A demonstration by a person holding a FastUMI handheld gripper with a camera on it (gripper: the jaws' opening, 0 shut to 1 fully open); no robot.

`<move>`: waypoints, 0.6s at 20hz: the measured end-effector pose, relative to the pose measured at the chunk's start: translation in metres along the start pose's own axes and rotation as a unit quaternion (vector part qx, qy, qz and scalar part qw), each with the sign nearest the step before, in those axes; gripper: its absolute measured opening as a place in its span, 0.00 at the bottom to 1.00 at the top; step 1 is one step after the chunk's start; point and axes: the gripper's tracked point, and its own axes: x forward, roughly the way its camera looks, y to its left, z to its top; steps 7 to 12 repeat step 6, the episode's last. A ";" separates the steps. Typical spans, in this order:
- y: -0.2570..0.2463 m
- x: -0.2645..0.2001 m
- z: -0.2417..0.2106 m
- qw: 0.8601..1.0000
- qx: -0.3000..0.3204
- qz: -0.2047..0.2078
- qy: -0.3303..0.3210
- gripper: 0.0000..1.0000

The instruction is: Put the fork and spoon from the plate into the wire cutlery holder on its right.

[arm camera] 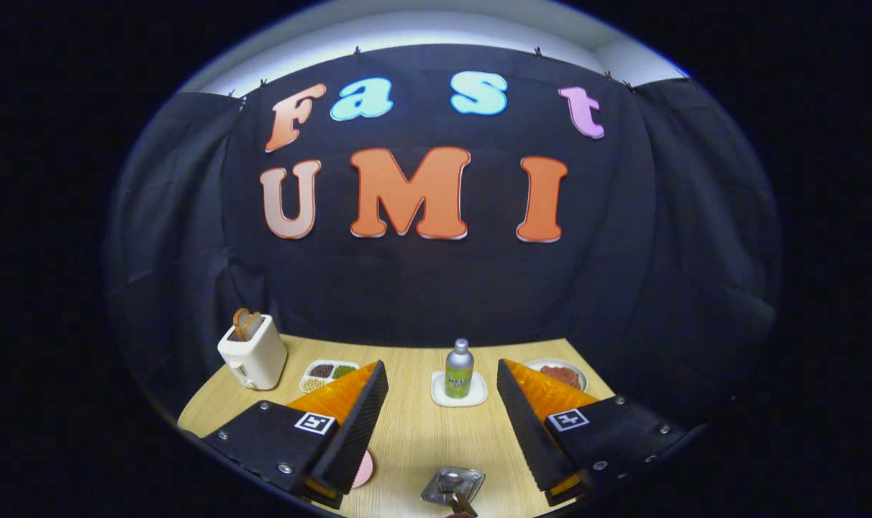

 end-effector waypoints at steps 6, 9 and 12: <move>0.020 -0.023 0.055 0.996 -0.001 0.028 -0.084 0.93; 0.020 -0.023 0.055 0.996 -0.001 0.028 -0.084 0.93; 0.020 -0.023 0.055 0.996 -0.001 0.028 -0.084 0.93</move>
